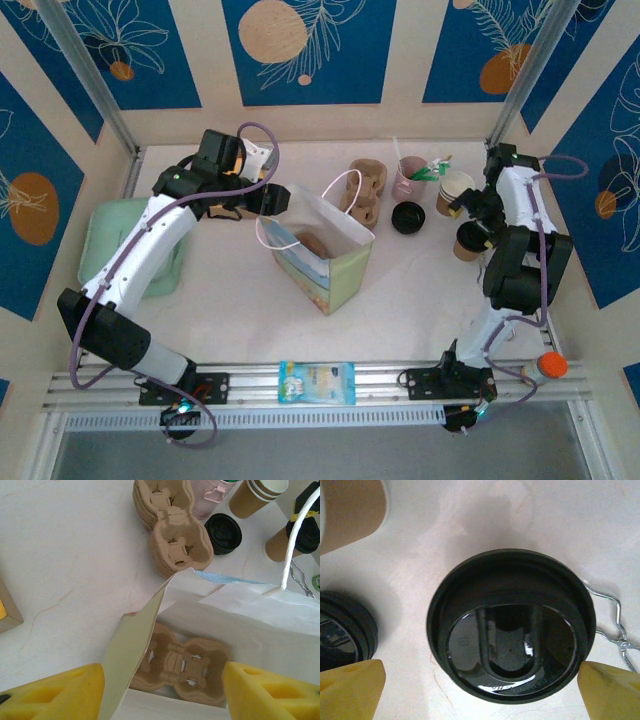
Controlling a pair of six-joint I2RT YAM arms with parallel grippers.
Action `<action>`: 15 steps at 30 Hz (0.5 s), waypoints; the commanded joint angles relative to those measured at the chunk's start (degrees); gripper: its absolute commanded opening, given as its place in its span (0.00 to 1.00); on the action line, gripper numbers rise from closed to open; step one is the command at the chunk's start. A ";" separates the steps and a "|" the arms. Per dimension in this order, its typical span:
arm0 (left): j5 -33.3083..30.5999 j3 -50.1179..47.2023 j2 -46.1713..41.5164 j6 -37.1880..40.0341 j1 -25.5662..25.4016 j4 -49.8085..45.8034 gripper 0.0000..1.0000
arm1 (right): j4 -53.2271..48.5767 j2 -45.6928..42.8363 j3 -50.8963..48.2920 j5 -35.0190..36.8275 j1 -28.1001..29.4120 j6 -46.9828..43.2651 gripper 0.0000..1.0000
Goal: Pack the takeout coffee
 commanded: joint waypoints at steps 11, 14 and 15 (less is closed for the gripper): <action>0.24 -0.54 -1.52 0.17 0.67 -0.59 0.64 | -4.25 -4.12 1.53 1.61 -1.19 -0.05 0.99; 0.47 -0.54 -1.34 0.08 0.67 -0.42 0.64 | -3.65 -3.67 0.41 0.82 -1.99 -0.51 0.99; 0.49 -0.54 -1.29 0.08 0.64 -0.44 0.64 | -3.30 -3.42 -0.06 0.50 -2.18 -0.59 0.99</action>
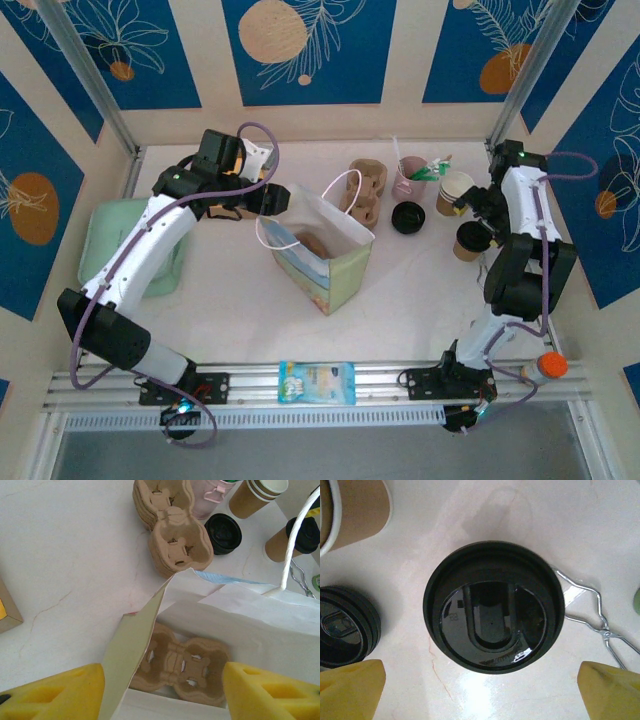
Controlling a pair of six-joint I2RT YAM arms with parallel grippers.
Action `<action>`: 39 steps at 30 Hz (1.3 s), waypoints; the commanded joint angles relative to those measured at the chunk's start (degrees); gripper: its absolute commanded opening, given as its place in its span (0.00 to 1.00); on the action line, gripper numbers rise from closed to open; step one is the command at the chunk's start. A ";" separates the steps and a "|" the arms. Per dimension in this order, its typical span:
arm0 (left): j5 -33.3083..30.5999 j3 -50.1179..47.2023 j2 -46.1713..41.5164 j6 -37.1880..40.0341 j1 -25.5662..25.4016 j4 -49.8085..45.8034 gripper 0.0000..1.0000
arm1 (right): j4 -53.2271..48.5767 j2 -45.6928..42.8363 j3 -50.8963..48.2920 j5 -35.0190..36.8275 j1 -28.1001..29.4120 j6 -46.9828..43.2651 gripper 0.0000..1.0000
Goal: Pack the takeout coffee
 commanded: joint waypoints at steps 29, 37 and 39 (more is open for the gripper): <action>0.33 -0.28 -0.91 0.08 0.67 -0.69 0.63 | 4.79 7.75 -3.95 -1.14 -1.25 -0.67 0.99; 0.00 -0.10 -1.25 0.21 0.68 -1.13 0.62 | 5.84 9.59 -4.24 -1.33 -0.82 -0.51 0.98; 0.02 -0.14 -1.25 0.17 0.68 -1.14 0.62 | 5.91 10.10 -4.18 -1.43 -0.73 -0.56 0.96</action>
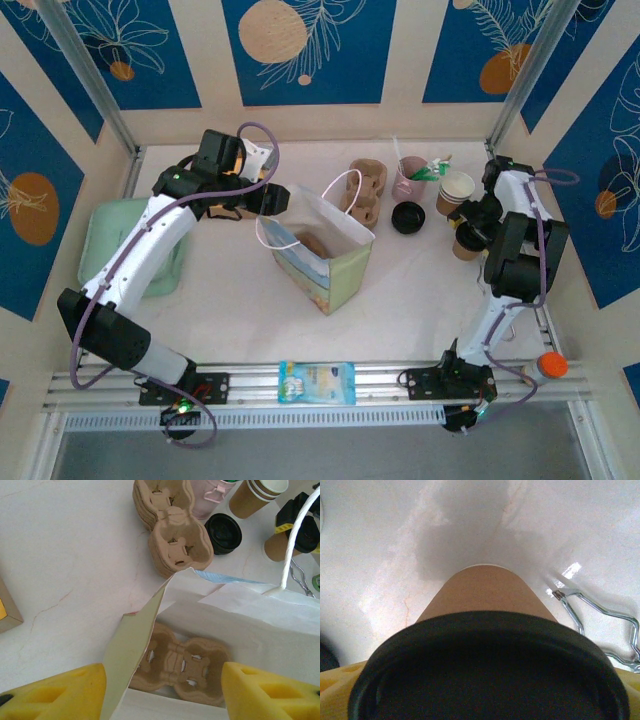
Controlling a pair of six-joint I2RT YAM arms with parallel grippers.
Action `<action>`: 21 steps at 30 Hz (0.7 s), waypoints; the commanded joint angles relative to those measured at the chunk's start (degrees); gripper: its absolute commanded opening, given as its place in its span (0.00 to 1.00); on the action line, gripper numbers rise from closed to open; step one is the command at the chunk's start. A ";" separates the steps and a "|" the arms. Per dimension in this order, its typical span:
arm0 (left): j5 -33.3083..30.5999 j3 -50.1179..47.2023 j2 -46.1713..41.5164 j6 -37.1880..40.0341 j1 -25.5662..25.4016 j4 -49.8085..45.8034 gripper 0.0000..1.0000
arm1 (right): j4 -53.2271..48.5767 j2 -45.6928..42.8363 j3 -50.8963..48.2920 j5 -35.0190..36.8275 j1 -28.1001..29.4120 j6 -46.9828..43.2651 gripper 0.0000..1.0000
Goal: Pack the takeout coffee
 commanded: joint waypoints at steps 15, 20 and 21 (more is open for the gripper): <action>0.03 -0.54 -1.67 0.20 0.76 -1.08 0.62 | 0.86 3.32 -2.38 1.45 1.12 0.46 0.95; -0.09 -0.54 -1.86 0.28 0.76 -1.20 0.62 | 1.08 3.89 -2.85 2.00 1.68 1.42 0.95; -0.05 -0.54 -1.87 0.35 0.75 -1.28 0.62 | 1.21 3.92 -2.94 2.01 1.77 1.54 0.95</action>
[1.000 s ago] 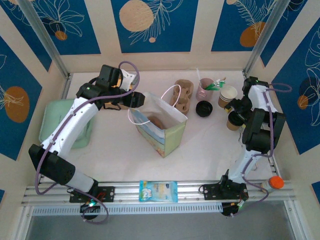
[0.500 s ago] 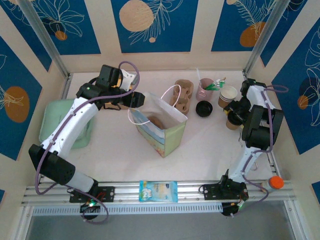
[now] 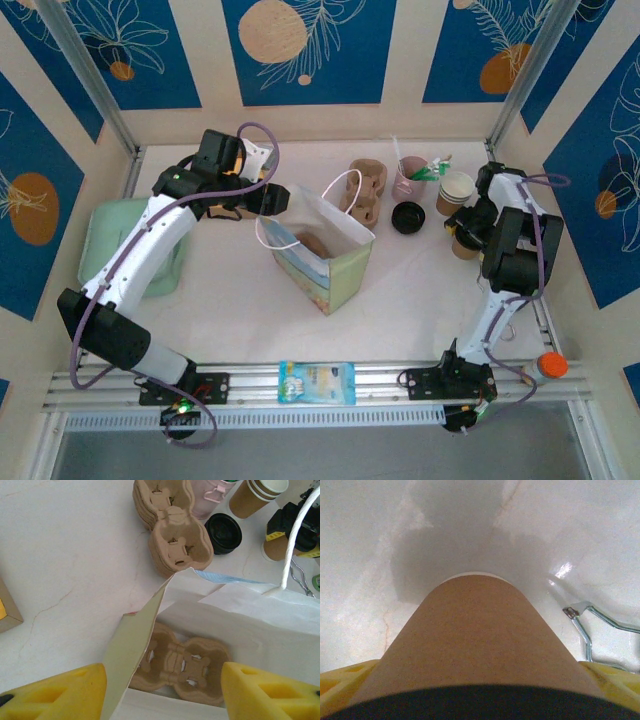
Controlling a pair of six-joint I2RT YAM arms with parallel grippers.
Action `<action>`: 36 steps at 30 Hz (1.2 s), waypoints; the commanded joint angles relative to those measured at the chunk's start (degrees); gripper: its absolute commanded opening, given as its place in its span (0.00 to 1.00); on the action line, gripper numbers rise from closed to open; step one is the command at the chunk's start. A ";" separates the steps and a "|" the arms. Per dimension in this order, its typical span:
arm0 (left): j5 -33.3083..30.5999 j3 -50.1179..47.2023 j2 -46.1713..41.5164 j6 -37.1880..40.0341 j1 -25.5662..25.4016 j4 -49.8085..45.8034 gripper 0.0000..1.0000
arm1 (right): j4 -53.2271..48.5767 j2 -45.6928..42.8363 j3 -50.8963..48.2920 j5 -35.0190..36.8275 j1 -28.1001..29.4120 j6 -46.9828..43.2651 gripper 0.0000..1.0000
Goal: Pack the takeout coffee
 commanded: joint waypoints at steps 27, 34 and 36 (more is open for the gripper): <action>-1.57 -0.45 -4.14 0.71 1.78 -2.70 0.61 | -6.51 -7.30 2.01 0.80 9.35 -4.72 0.71; 2.36 -0.96 -5.46 -1.32 4.24 -1.56 0.67 | -13.24 -12.45 7.13 -1.11 15.10 -9.07 0.68; 2.74 -0.89 -5.55 -1.48 4.75 -1.63 0.68 | -15.24 -13.94 8.81 -1.20 16.90 -9.67 0.68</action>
